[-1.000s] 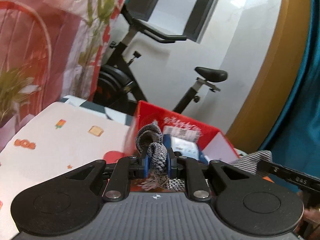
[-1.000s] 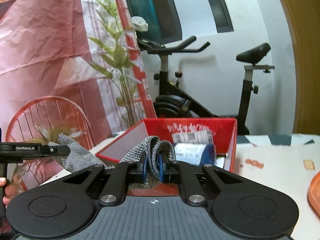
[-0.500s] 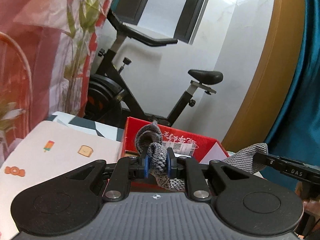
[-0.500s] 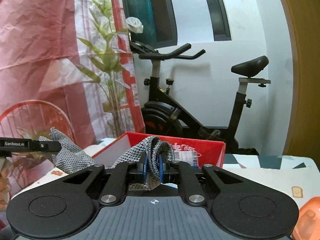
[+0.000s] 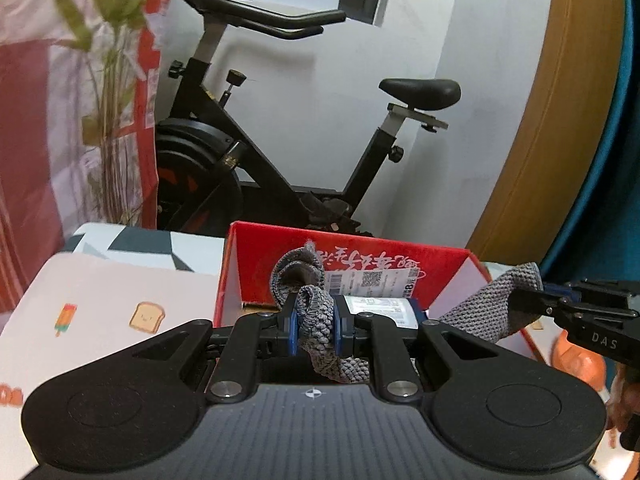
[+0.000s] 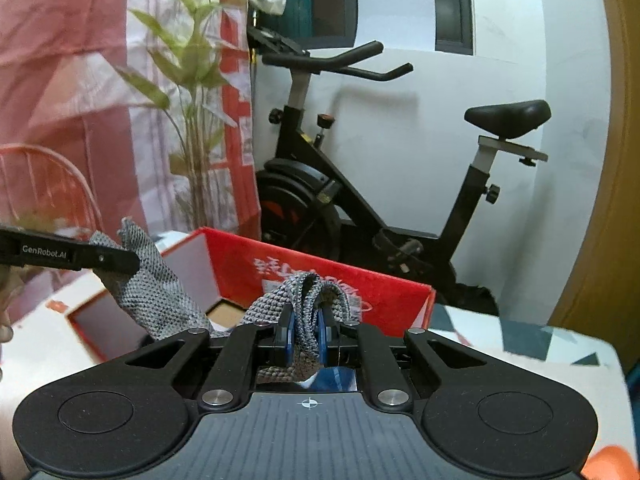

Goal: Organize soft objects
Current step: 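Lift the grey mesh cloth with both grippers over the red box, then lower the grey cloth into the red box and open both grippers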

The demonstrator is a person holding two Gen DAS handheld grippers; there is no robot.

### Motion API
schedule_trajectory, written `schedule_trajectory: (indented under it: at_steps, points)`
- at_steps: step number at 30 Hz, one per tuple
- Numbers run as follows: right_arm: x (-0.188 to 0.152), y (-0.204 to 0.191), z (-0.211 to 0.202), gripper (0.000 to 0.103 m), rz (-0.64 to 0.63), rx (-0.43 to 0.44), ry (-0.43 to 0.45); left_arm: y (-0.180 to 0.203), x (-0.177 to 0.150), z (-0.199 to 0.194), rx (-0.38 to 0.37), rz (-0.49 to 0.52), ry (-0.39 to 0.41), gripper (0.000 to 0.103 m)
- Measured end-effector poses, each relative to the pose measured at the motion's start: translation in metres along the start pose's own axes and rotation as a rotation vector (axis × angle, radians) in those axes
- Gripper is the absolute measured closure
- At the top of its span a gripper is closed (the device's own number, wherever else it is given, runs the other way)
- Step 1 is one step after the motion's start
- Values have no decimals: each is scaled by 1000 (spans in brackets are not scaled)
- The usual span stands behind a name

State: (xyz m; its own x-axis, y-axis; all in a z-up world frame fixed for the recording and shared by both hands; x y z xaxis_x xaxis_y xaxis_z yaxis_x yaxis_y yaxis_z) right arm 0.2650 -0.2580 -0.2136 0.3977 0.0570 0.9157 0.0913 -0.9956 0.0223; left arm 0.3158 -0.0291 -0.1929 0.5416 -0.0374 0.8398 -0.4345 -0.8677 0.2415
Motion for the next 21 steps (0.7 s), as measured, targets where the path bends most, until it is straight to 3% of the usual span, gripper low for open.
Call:
schedule_trajectory:
  at_steps: [9,11,16,21]
  points:
    - [16,0,50,93,-100,-93,-15,-4,27,33,81,53,56,86]
    - [14,-5,62,93,-164,-114,-38,-2,29,46,79,71,17,86]
    - [-5,-18,88,93,-296,-117,-149,-9,12,81,85,74,-176,85]
    - [-16,-26,100,93,-315,-75,-223,-11,-1,86,71,108,-234,85]
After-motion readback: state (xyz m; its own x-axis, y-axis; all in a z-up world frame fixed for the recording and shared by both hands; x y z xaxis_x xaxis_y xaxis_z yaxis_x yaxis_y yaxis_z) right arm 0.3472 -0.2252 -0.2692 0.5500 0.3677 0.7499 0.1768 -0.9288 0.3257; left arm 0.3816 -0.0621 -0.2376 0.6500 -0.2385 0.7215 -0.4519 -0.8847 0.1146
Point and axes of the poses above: each gripper's, at about its wrist camera, not at the fingertips, and z roughly the way its jaws point, y to its right, x to its top, the point moved 4 cm from there along z, roughly the way its jaws point, and after that the axes turned 11 degrees about -x, right-handed, at the moved point
